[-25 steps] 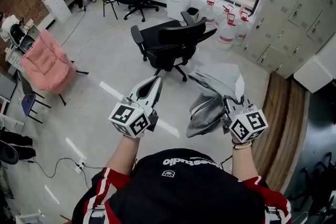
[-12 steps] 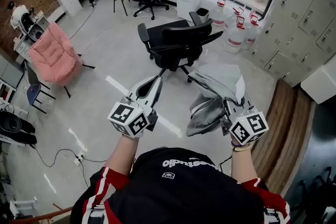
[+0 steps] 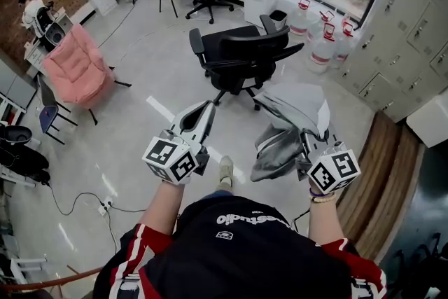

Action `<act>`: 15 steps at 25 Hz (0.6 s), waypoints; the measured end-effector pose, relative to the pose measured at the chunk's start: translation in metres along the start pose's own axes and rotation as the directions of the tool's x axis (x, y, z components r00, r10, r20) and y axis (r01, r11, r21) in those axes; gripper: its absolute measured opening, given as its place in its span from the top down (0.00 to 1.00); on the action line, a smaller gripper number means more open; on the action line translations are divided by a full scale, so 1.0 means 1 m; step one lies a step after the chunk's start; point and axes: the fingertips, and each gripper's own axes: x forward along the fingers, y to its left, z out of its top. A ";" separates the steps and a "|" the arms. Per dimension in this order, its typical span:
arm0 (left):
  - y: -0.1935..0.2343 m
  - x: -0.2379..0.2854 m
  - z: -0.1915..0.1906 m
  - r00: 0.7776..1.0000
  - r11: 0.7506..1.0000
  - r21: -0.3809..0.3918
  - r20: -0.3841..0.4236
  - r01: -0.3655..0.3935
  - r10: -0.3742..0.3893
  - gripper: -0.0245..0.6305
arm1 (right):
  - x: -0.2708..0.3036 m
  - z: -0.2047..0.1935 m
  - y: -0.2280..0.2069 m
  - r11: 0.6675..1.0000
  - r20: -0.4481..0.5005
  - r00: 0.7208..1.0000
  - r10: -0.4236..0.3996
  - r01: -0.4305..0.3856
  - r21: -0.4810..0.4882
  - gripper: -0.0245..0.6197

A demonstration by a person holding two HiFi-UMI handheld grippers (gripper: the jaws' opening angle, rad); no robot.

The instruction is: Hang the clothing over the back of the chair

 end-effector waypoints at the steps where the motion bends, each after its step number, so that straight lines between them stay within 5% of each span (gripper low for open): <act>1: 0.005 0.006 -0.001 1.000 1.000 -0.002 0.000 -0.002 0.002 0.93 | 0.005 -0.001 -0.005 1.000 -0.004 1.000 -0.005 0.005 0.003 0.93; 15: 0.119 0.139 0.029 0.998 0.999 -0.012 0.035 0.052 -0.051 0.93 | 0.149 0.012 -0.079 0.998 -0.004 0.999 -0.045 0.045 -0.034 0.93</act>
